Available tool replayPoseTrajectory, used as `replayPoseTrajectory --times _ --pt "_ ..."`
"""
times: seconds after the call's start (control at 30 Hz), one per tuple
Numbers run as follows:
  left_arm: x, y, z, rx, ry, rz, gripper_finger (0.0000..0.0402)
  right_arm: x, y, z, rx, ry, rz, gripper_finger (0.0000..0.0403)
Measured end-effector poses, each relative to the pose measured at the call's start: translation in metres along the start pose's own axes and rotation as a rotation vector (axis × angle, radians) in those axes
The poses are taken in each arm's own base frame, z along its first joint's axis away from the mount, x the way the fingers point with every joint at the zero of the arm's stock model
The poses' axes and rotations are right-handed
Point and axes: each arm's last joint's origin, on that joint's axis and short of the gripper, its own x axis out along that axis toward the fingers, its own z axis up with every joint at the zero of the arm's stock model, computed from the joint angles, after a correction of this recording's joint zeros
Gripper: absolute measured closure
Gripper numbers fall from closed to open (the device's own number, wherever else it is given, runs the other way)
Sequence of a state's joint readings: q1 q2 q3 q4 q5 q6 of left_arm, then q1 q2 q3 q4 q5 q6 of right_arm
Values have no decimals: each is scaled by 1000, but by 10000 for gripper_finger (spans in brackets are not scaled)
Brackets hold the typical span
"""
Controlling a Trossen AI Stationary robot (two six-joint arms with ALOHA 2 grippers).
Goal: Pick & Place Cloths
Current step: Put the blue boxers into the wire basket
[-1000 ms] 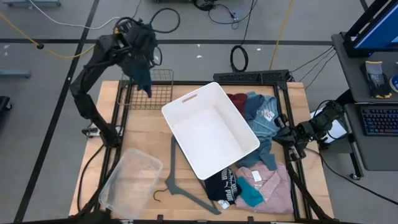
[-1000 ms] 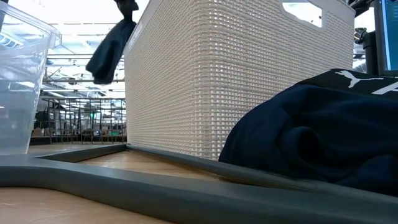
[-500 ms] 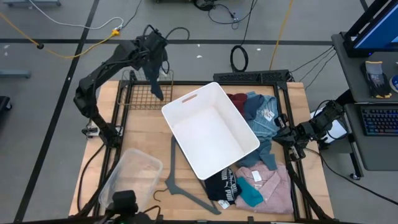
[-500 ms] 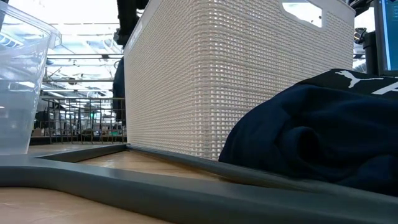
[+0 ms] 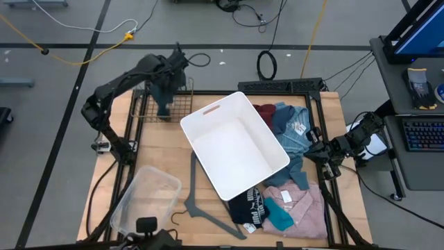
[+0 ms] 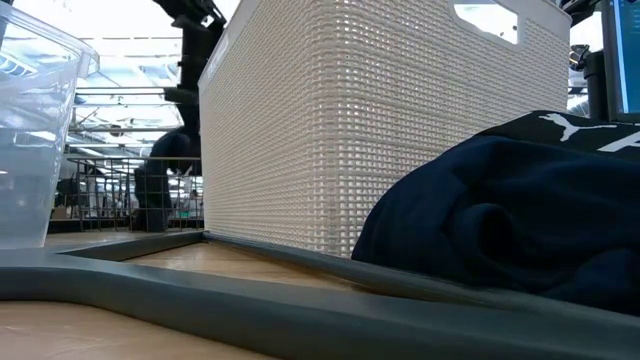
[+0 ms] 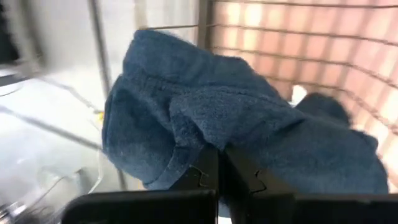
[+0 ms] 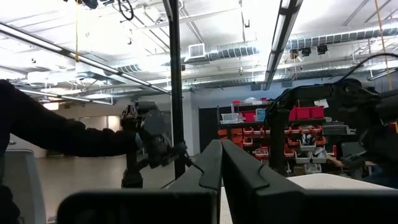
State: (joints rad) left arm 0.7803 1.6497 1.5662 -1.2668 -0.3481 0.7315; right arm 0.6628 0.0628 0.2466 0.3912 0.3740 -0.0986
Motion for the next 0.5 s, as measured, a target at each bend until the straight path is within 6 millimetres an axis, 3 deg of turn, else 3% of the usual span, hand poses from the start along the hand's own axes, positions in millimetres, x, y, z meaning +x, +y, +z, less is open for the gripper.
replayPoseTrajectory --times 0.17,0.5 --pt "11 -9 -1 50 -3 -91 401 0 -2 0 0 5 -53 399" --pt "35 -14 -4 58 16 -97 399 0 -4 0 0 13 -137 399"
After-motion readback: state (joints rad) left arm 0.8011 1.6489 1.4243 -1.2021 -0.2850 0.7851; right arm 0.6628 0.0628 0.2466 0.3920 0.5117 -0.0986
